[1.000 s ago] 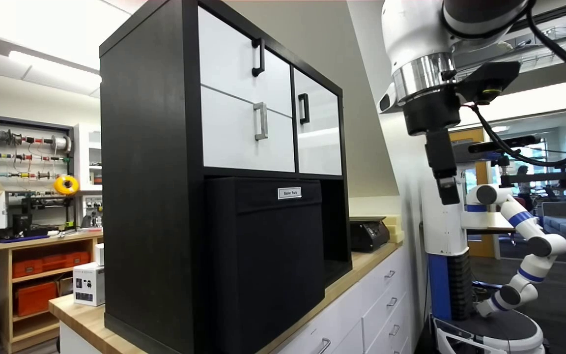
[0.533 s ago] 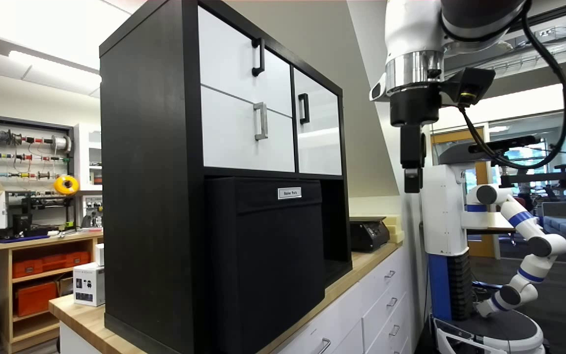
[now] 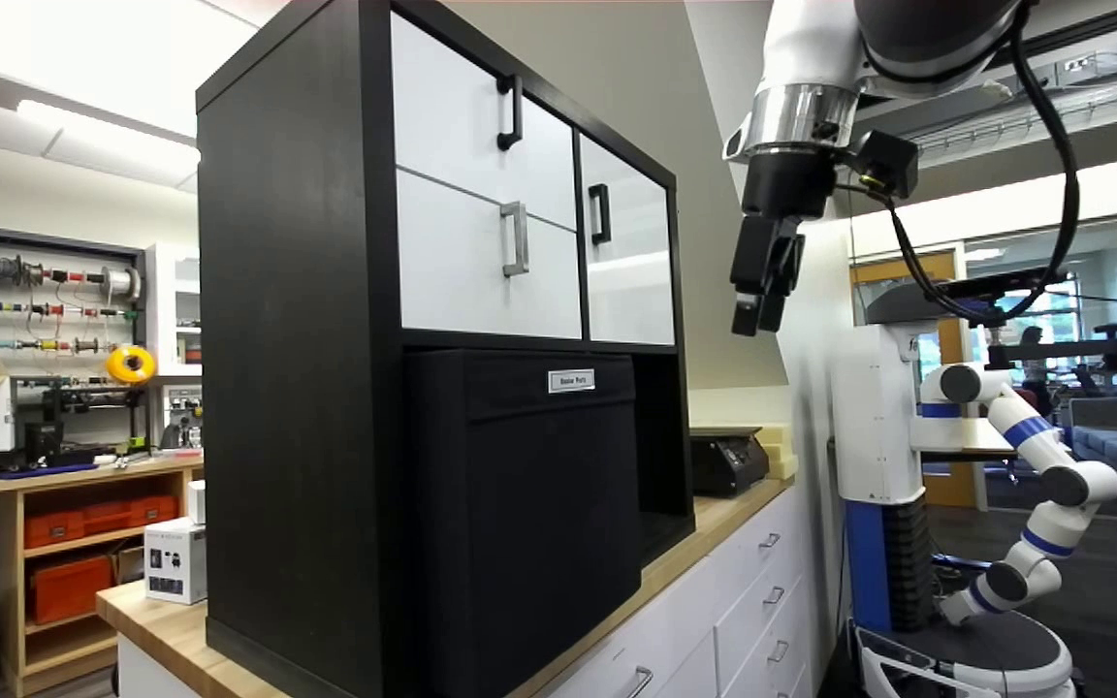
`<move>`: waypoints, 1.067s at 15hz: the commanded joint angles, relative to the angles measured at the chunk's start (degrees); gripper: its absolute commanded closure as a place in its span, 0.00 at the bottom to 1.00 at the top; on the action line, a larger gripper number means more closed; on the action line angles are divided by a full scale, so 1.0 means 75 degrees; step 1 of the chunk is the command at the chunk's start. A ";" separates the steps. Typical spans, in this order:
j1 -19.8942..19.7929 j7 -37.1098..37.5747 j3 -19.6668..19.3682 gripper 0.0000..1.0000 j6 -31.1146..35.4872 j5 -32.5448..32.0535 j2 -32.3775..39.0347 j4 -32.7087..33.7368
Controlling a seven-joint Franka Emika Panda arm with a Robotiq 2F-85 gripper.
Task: Open the top drawer of the cabinet.
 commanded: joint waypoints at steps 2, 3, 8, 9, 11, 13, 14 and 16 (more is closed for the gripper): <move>-0.0192 0.0322 0.0010 0.00 0.0541 -0.0342 0.0538 0.0743; -0.0208 0.0337 0.0015 0.00 0.0617 -0.0386 0.0650 0.0883; -0.0091 0.0120 -0.0040 0.00 0.0637 -0.0290 0.0802 0.1050; -0.0088 0.0119 -0.0041 0.00 0.0637 -0.0290 0.0829 0.1044; -0.0088 0.0119 -0.0041 0.00 0.0634 -0.0289 0.0821 0.1037; -0.0088 0.0119 -0.0041 0.00 0.0634 -0.0289 0.0821 0.1037; -0.0088 0.0119 -0.0041 0.00 0.0634 -0.0289 0.0821 0.1037; -0.0088 0.0119 -0.0041 0.00 0.0634 -0.0289 0.0820 0.1037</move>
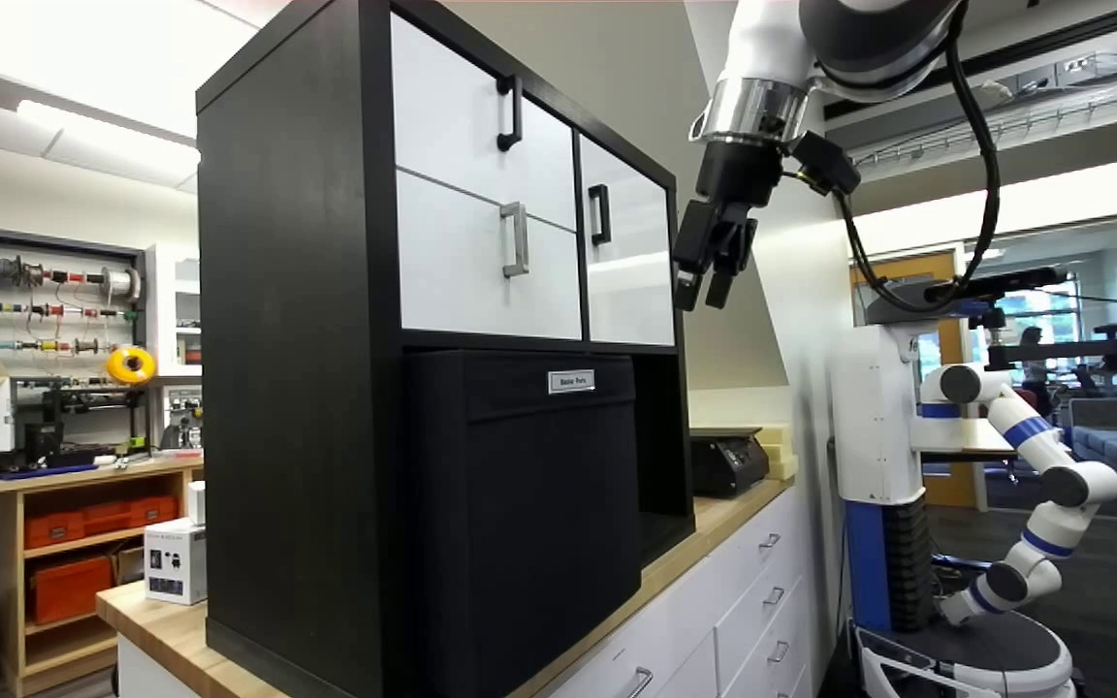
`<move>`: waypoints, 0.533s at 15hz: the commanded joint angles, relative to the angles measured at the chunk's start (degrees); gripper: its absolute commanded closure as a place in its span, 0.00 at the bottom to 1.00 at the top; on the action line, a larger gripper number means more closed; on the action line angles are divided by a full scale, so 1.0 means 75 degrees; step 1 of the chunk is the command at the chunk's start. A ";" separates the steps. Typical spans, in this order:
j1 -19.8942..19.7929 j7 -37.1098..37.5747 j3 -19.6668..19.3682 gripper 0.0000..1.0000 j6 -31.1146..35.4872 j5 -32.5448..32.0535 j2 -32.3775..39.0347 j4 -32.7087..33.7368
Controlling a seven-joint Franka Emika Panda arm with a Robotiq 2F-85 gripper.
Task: Open the top drawer of the cabinet.
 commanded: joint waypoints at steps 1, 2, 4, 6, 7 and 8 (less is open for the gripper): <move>0.0047 0.0041 -0.0028 0.00 0.0052 -0.0061 0.0025 0.0057; 0.0031 0.0123 0.0004 0.00 0.0160 -0.0130 0.0076 0.0145; 0.0014 0.0233 0.0068 0.00 0.0323 -0.0230 0.0174 0.0348; -0.0014 0.0401 0.0159 0.00 0.0514 -0.0389 0.0278 0.0585; -0.0003 0.0474 0.0202 0.00 0.0576 -0.0441 0.0357 0.0747; -0.0001 0.0575 0.0246 0.00 0.0644 -0.0514 0.0430 0.0877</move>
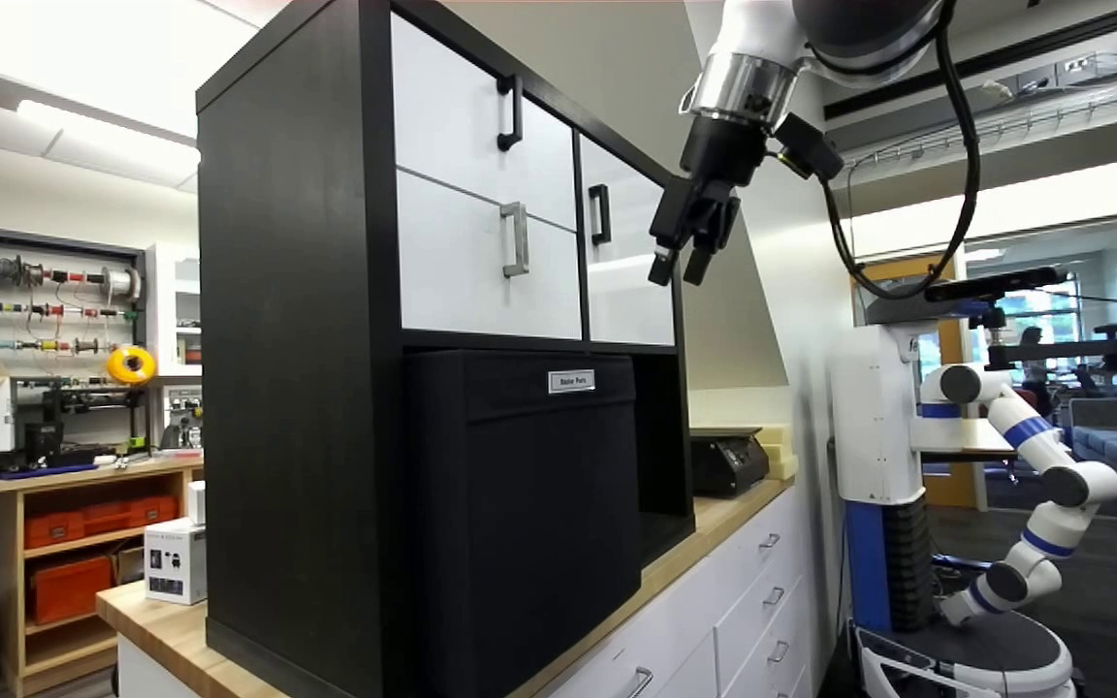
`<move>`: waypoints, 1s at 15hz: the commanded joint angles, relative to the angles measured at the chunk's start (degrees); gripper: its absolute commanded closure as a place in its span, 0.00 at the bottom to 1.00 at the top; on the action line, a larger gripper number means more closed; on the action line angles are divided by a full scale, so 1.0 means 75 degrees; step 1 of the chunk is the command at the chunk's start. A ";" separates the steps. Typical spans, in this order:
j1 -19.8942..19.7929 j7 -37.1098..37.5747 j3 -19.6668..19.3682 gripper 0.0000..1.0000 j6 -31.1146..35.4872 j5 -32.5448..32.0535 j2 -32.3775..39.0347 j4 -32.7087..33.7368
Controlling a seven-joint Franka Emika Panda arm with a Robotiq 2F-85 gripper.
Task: Open the top drawer of the cabinet.
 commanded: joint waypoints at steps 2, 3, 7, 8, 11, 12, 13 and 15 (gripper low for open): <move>0.0013 0.0603 0.0206 0.00 0.0444 -0.0391 0.0504 0.0789; 0.0013 0.0708 0.0227 0.00 0.0593 -0.0405 0.0594 0.0925; -0.0003 0.1213 0.0227 0.00 0.1318 -0.0477 0.1039 0.1420; -0.0002 0.1276 0.0207 0.00 0.1641 -0.0498 0.1160 0.1481; 0.0023 0.1390 0.0141 0.00 0.2356 -0.0433 0.1494 0.1681; 0.0039 0.1402 0.0115 0.00 0.2555 -0.0386 0.1605 0.1742; 0.0049 0.1448 0.0101 0.00 0.2729 -0.0410 0.1707 0.1792; 0.0082 0.1435 0.0074 0.00 0.3059 -0.0447 0.1898 0.1899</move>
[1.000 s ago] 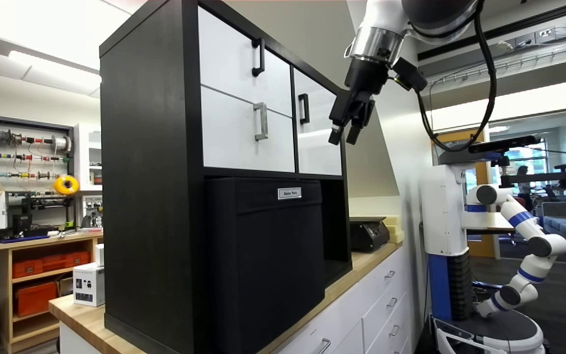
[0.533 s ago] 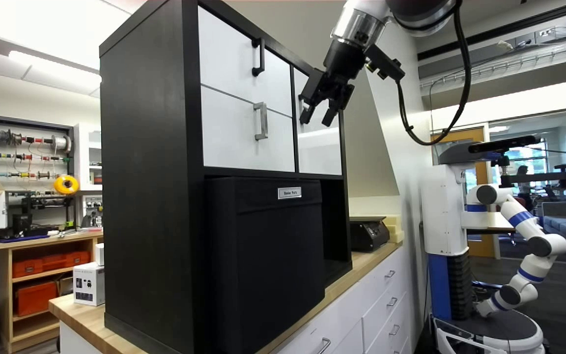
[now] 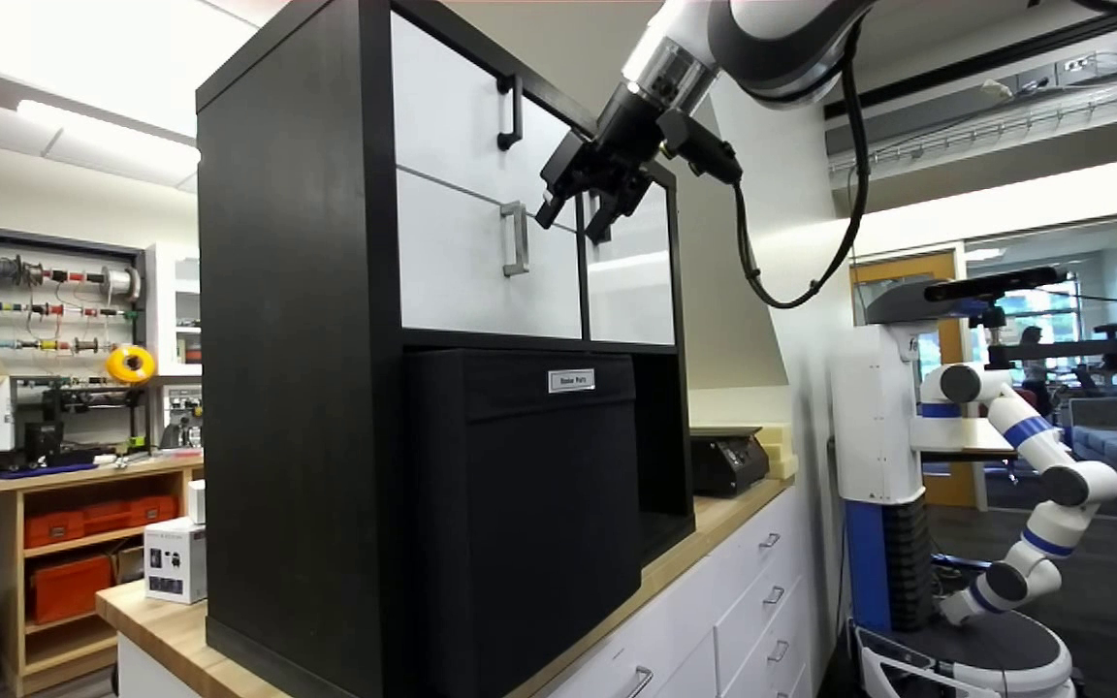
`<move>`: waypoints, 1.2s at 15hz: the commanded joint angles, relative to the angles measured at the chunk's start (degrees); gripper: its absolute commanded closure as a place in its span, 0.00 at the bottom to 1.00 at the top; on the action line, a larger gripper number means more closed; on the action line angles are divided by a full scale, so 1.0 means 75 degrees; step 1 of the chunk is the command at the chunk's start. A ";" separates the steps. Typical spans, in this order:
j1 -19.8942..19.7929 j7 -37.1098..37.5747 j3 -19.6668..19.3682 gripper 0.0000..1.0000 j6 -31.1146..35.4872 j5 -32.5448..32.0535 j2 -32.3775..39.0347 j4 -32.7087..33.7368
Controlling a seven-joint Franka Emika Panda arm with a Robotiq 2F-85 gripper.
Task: Open the top drawer of the cabinet.
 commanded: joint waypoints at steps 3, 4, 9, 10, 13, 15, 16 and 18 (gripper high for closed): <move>-0.0007 0.0230 0.0007 0.00 0.0719 -0.0129 0.0604 0.0514; 0.0000 0.0208 0.0007 0.00 0.0783 -0.0092 0.0665 0.0553; -0.0008 0.0102 -0.0018 0.46 0.1262 -0.0103 0.0926 0.0704; -0.0010 0.0112 -0.0022 0.54 0.1336 -0.0092 0.0960 0.0715; -0.0009 0.0070 -0.0023 0.73 0.1481 0.0003 0.1034 0.0721; 0.0000 0.0046 -0.0013 0.86 0.1512 0.0030 0.1008 0.0694; 0.0002 0.0054 -0.0013 0.92 0.1511 0.0019 0.0990 0.0685; 0.0009 0.0049 -0.0003 0.95 0.1532 0.0020 0.0958 0.0658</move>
